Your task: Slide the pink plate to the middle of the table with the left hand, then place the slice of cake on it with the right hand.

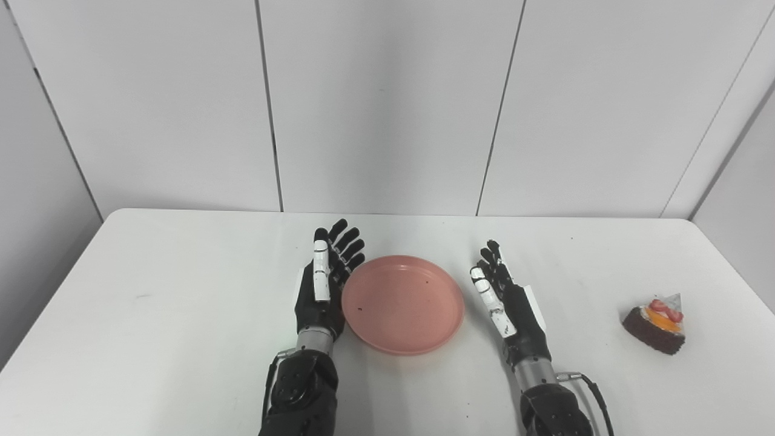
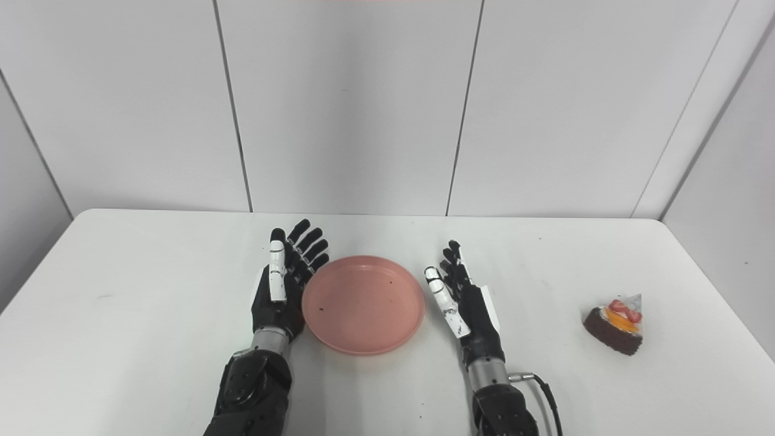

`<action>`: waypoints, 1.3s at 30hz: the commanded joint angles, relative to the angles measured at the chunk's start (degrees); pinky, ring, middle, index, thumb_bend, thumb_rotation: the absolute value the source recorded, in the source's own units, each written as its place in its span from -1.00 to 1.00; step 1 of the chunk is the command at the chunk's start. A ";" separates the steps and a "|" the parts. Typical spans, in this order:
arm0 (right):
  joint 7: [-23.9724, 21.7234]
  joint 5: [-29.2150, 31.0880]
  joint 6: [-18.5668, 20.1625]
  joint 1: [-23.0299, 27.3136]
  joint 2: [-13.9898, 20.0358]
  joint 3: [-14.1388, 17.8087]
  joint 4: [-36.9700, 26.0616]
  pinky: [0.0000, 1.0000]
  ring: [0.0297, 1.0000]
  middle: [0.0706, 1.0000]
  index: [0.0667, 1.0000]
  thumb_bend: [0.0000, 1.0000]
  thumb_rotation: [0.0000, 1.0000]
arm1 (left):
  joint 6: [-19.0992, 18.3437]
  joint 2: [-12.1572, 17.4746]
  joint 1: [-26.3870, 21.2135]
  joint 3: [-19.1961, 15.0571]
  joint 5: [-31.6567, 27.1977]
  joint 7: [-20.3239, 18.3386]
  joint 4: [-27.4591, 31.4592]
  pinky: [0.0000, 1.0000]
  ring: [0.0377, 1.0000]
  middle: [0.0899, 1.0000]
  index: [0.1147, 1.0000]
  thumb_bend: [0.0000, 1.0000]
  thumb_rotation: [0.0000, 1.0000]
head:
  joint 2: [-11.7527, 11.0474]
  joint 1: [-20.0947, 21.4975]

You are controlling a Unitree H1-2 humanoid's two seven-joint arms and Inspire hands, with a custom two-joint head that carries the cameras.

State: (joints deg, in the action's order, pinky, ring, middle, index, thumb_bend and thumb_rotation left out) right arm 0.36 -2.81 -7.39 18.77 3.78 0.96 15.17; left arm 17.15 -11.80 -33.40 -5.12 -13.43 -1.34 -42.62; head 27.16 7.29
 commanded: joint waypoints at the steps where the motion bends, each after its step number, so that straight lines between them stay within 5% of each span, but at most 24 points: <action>1: 0.22 -0.03 -2.68 -0.41 -0.88 -0.55 0.66 0.93 0.90 0.93 1.00 0.16 0.66 | -0.96 0.65 2.76 -0.08 0.16 -1.02 -2.52 0.69 0.68 0.66 0.61 0.30 0.98 | 0.19 0.52; 5: 0.81 -0.50 -4.09 -0.12 -0.06 -0.13 0.31 0.90 0.87 0.91 0.92 0.20 0.64 | -1.55 0.91 3.18 1.02 1.72 -0.64 -2.28 0.69 0.69 0.66 0.62 0.27 1.00 | 0.25 0.71; 15: 0.38 -1.94 1.43 0.65 6.57 2.45 -6.56 0.91 0.94 0.94 0.92 0.04 0.45 | 0.59 1.57 4.48 3.80 6.36 0.69 -2.12 0.75 0.75 0.73 0.67 0.26 1.00 | 0.09 2.49; 19: 0.63 -8.29 9.91 0.49 11.09 2.06 -10.59 0.79 0.89 0.92 0.92 0.09 0.47 | 1.39 1.71 5.08 4.10 7.40 1.30 -1.41 0.76 0.77 0.76 0.71 0.25 1.00 | -0.05 4.65; 21: 0.21 -11.50 12.51 0.69 13.65 1.37 -11.87 0.74 0.85 0.89 0.91 0.03 0.32 | 1.81 1.77 5.32 4.14 7.61 1.41 -1.18 0.77 0.77 0.77 0.73 0.24 1.00 | -0.03 6.08; 24: 0.69 -15.14 14.71 1.35 16.02 0.85 -12.03 0.56 0.72 0.79 0.81 0.19 0.02 | 2.11 1.88 5.35 3.93 7.10 1.01 -1.23 0.87 0.81 0.80 0.76 0.23 1.00 | 0.06 7.71; 32: 0.96 -30.58 29.25 1.02 20.62 -1.71 -19.03 0.48 0.68 0.76 0.74 0.44 -0.20 | 4.18 2.28 4.63 3.74 6.36 -0.15 -3.18 0.91 0.85 0.84 0.81 0.27 1.00 | 0.20 7.95; 39: -2.82 -40.05 34.18 0.41 23.16 -1.44 -24.40 0.46 0.69 0.76 0.75 0.47 -0.21 | 5.16 2.59 4.78 4.21 7.42 0.44 -3.66 0.94 0.87 0.86 0.85 0.26 1.00 | 0.35 8.21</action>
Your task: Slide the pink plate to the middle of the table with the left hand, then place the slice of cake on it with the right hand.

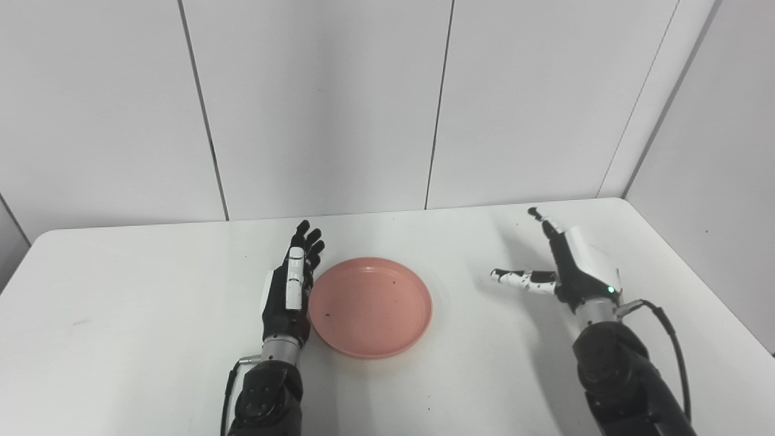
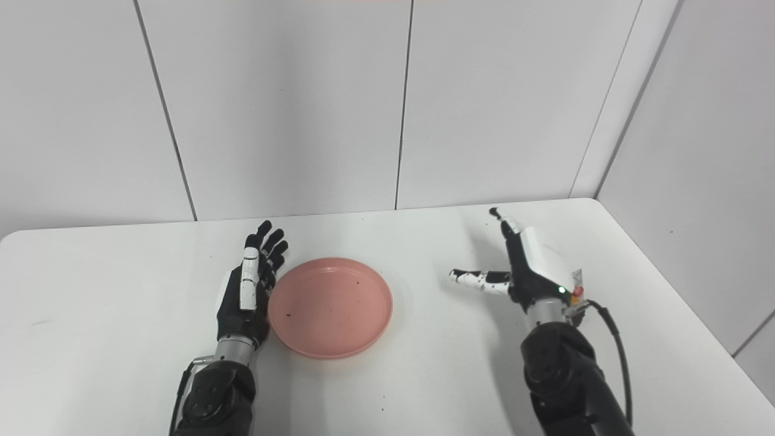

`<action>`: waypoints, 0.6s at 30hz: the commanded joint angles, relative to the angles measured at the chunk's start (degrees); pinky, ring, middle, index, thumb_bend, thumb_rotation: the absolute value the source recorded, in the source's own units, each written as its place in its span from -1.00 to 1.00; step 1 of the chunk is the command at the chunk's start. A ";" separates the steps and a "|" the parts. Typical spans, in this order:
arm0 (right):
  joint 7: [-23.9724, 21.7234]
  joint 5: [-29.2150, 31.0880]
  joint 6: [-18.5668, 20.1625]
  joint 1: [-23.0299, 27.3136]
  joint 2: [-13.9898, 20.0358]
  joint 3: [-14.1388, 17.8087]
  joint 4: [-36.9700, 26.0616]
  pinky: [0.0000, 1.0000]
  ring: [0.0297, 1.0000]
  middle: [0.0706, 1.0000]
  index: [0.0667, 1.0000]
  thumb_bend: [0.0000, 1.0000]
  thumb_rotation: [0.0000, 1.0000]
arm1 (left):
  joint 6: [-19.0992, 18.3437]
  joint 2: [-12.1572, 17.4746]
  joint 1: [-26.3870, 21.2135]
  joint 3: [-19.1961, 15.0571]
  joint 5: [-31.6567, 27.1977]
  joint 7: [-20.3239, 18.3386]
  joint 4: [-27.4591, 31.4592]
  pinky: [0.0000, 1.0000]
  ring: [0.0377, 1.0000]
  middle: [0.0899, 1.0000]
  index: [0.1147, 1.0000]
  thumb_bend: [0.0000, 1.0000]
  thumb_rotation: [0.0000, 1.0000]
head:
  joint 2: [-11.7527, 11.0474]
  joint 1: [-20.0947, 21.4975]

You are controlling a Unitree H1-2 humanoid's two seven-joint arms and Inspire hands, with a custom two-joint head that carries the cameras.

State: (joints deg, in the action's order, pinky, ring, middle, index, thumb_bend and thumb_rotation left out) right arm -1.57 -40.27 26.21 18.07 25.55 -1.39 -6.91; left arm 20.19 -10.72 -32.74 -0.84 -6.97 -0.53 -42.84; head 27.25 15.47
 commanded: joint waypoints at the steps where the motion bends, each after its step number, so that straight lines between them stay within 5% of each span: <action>1: -2.06 -3.97 0.67 1.05 1.53 1.36 -2.72 0.56 0.74 0.78 0.75 0.46 -0.21 | 2.32 1.48 4.15 -0.10 1.04 -0.16 -3.43 0.93 0.86 0.86 0.84 0.26 1.00 | 0.26 0.04; 6: -9.01 -9.53 0.69 0.49 0.85 6.07 -4.87 0.69 0.81 0.79 0.74 0.52 -0.24 | 3.55 1.37 4.15 -0.27 1.06 0.44 -3.92 0.88 0.85 0.85 0.83 0.27 1.00 | 0.26 0.04; 12: -12.10 -11.33 0.69 -0.50 2.19 9.16 -7.29 0.90 0.83 0.77 0.70 0.58 -0.30 | 3.75 1.44 4.36 -0.15 1.13 0.42 -3.47 0.94 0.88 0.87 0.84 0.25 1.00 | 0.47 0.36; 18: -18.20 -15.67 0.69 -0.46 1.94 12.47 -6.81 0.81 0.83 0.76 0.68 0.67 -0.28 | 3.68 1.44 4.38 -0.30 1.58 0.83 -3.27 0.93 0.87 0.86 0.84 0.24 1.00 | 0.45 0.40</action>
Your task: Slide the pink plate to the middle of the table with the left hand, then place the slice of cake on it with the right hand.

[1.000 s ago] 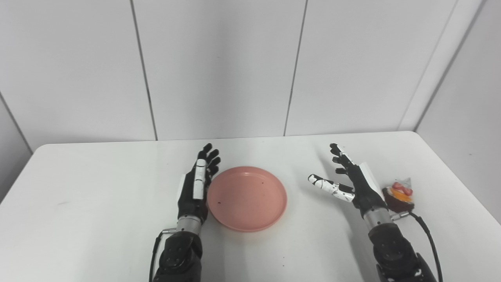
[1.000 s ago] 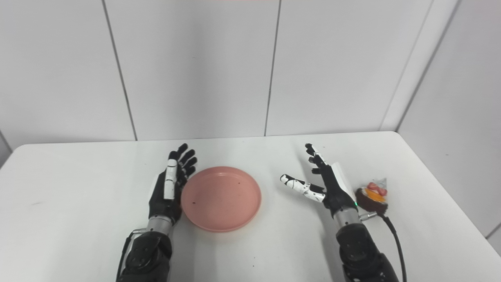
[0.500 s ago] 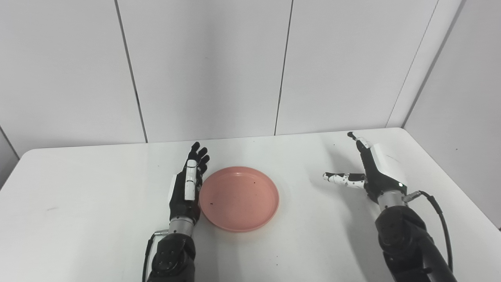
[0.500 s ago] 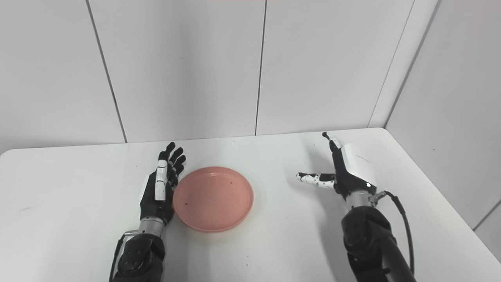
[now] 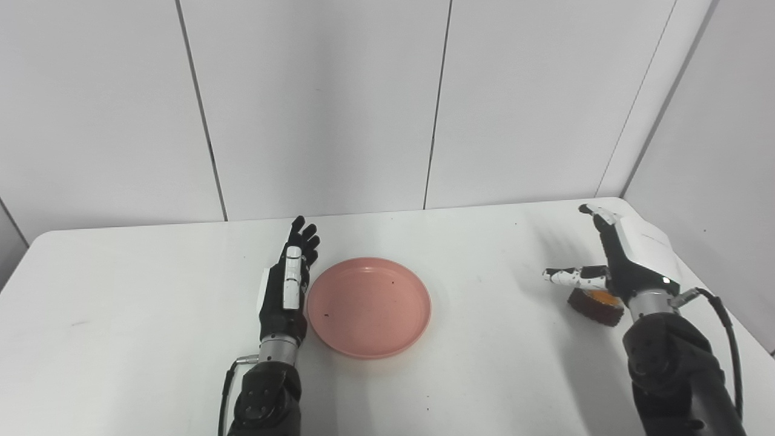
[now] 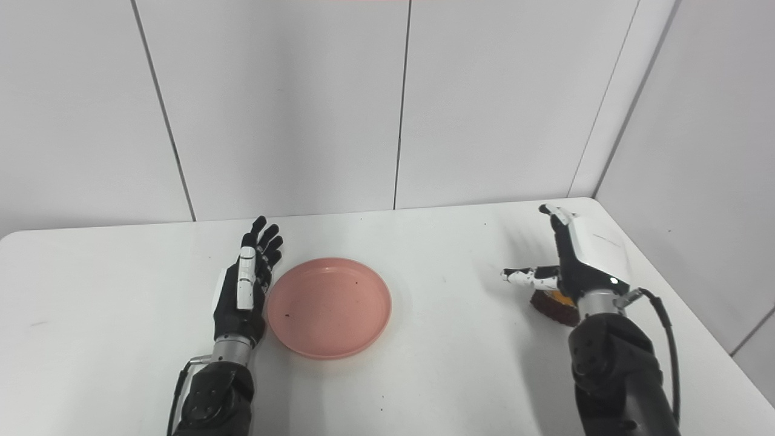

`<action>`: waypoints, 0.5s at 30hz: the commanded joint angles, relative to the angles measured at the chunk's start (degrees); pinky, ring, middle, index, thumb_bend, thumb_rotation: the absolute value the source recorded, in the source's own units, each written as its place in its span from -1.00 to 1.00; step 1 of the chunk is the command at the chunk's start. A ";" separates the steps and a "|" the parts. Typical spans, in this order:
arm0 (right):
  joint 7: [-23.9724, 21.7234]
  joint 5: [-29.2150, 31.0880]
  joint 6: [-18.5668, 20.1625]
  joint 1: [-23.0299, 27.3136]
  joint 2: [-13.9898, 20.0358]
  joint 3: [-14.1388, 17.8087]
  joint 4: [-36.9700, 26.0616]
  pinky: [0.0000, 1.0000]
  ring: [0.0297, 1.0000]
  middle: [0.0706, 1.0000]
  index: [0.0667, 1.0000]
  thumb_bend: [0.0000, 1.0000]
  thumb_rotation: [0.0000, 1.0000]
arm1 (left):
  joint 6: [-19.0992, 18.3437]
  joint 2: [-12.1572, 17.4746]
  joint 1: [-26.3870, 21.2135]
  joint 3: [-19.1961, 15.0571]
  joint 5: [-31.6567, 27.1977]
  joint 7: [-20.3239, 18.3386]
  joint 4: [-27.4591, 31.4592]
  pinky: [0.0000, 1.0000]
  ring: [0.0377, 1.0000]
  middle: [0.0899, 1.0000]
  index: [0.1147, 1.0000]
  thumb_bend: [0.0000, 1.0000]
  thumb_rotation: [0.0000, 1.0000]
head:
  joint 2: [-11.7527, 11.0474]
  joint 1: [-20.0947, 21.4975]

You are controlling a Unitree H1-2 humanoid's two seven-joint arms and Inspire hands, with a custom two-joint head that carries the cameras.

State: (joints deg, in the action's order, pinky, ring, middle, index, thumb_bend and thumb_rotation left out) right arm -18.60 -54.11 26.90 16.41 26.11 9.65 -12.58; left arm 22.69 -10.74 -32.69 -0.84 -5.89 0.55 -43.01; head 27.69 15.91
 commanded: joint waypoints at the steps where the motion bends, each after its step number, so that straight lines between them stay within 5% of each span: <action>1: -2.32 -2.47 0.00 1.27 1.23 2.05 -0.97 0.81 0.84 0.77 0.68 0.68 -0.28 | 1.13 1.47 4.33 -0.30 0.49 -0.28 -3.06 0.93 0.87 0.86 0.85 0.24 1.00 | 0.02 -0.04; 15: -3.03 0.93 -0.03 1.63 4.06 2.19 8.41 0.66 0.79 0.79 0.63 0.87 -0.07 | 0.84 1.22 4.62 -0.59 0.16 -0.32 -2.10 0.92 0.87 0.86 0.85 0.23 1.00 | 0.51 0.02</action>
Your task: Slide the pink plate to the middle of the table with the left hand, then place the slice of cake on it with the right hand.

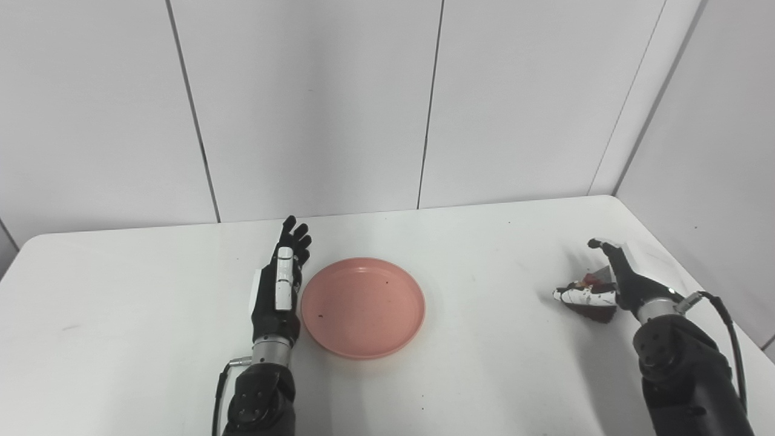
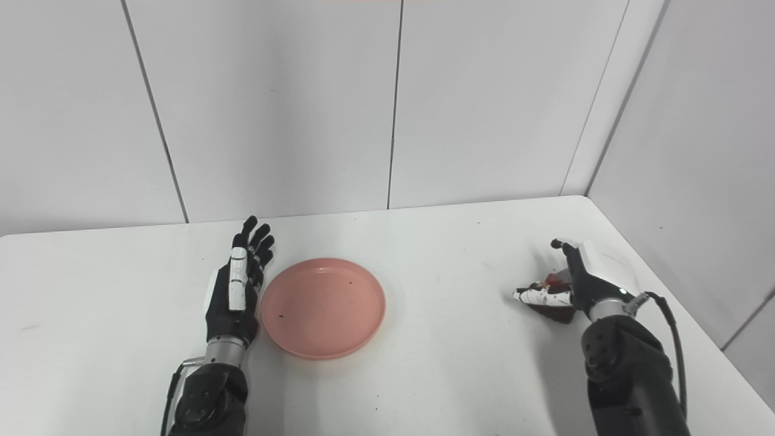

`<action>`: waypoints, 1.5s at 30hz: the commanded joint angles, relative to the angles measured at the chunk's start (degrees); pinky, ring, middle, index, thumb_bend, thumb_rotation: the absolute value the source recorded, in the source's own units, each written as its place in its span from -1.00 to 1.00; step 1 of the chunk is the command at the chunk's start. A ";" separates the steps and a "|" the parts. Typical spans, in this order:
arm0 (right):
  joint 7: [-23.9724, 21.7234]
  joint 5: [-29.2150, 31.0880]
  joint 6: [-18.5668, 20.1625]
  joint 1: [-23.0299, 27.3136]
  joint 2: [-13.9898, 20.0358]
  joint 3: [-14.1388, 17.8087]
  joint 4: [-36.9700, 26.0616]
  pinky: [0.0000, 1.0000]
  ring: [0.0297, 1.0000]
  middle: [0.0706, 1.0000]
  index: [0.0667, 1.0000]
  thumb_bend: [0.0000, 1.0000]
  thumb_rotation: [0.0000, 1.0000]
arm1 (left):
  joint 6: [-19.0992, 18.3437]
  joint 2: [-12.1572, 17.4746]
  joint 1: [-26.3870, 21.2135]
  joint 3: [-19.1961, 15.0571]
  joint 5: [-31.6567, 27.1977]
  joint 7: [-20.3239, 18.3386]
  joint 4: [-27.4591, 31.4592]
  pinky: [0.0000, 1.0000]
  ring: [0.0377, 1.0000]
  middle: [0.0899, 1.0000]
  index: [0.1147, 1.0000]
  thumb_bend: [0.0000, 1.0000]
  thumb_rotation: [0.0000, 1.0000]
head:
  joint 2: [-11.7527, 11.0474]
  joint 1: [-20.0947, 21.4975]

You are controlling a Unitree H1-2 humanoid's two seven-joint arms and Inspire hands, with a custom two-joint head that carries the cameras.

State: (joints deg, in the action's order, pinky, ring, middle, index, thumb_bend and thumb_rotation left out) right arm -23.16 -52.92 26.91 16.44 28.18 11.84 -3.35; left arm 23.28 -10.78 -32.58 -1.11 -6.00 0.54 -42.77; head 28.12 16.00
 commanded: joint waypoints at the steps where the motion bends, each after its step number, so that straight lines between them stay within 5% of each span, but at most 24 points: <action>1: 1.51 -0.53 -0.03 1.73 2.24 -0.54 -0.20 0.66 0.79 0.79 0.63 0.87 -0.07 | 0.17 1.25 4.58 -0.30 0.33 -0.25 -2.20 0.92 0.87 0.86 0.85 0.24 1.00 | 0.07 -0.07; 4: 1.44 -1.39 -0.01 2.48 2.40 -1.77 2.13 0.66 0.80 0.79 0.61 0.86 -0.04 | 0.31 1.13 4.63 -0.47 -0.13 -0.57 -2.27 0.93 0.87 0.86 0.85 0.23 1.00 | 0.18 -0.04; 15: 7.37 3.48 -1.32 2.48 3.66 -4.92 7.24 0.48 0.69 0.72 0.45 0.71 -0.41 | 0.53 1.02 4.79 -0.54 -0.13 -0.52 -2.23 0.93 0.87 0.86 0.85 0.19 1.00 | 0.29 -0.21; 18: 8.99 7.12 -2.82 2.38 4.26 -5.06 8.42 -0.17 -0.05 0.01 0.36 0.25 -0.90 | 1.05 1.04 4.82 -0.43 0.34 -0.12 -2.34 0.89 0.85 0.84 0.82 0.18 1.00 | 0.33 -0.23; 25: 17.15 9.02 -3.05 1.79 3.75 -5.99 8.53 -0.61 -0.46 -0.13 -0.04 0.07 -1.00 | 0.96 0.98 4.93 -0.50 0.09 -0.34 -2.22 0.88 0.85 0.84 0.82 0.18 1.00 | 0.35 -0.22; 38: 27.57 14.86 -4.87 2.07 1.79 -5.38 6.80 -0.62 -0.52 -0.31 -0.09 0.04 -1.00 | 1.18 0.46 5.02 -0.68 -0.61 -0.91 -2.29 0.92 0.86 0.86 0.83 0.17 1.00 | 0.52 -1.09; 45: 32.81 16.96 -10.41 1.72 0.57 -5.54 6.14 -0.72 -0.65 -0.19 -0.10 0.04 -1.00 | 1.07 0.18 5.12 -0.23 0.19 -0.03 -2.16 0.90 0.85 0.85 0.81 0.16 1.00 | 0.33 -2.45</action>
State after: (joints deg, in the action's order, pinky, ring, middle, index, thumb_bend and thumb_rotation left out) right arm 7.17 -36.38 19.95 16.84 27.89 5.77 4.96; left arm 23.47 -10.91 -32.10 -1.29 -6.33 0.54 -41.92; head 28.39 13.63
